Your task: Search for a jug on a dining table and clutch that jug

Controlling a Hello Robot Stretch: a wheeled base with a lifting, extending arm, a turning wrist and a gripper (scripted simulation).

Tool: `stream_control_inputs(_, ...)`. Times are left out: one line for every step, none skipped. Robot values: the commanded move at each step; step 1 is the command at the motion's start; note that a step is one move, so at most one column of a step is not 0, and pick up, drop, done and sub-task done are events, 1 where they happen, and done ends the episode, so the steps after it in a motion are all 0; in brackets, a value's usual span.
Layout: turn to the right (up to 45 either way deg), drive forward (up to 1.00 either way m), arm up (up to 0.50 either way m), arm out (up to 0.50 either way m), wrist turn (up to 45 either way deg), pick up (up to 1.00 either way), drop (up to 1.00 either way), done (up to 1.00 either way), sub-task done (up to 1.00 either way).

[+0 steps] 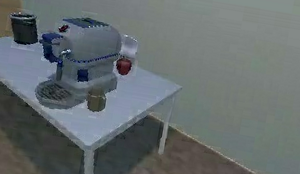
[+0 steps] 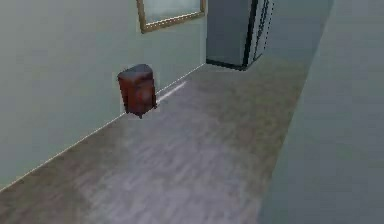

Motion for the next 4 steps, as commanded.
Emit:
stream_control_inputs(-45.0,0.0,0.0,0.0,0.0,0.0,0.0,0.0,0.0)
stream_control_inputs(-3.0,0.0,0.0,0.0,0.0,0.0,0.0,0.0,0.0)
stream_control_inputs(0.0,1.0,0.0,0.0,0.0,0.0,0.0,0.0,0.0)
stream_control_inputs(0.0,1.0,0.0,0.0,0.0,0.0,0.0,0.0,0.0)
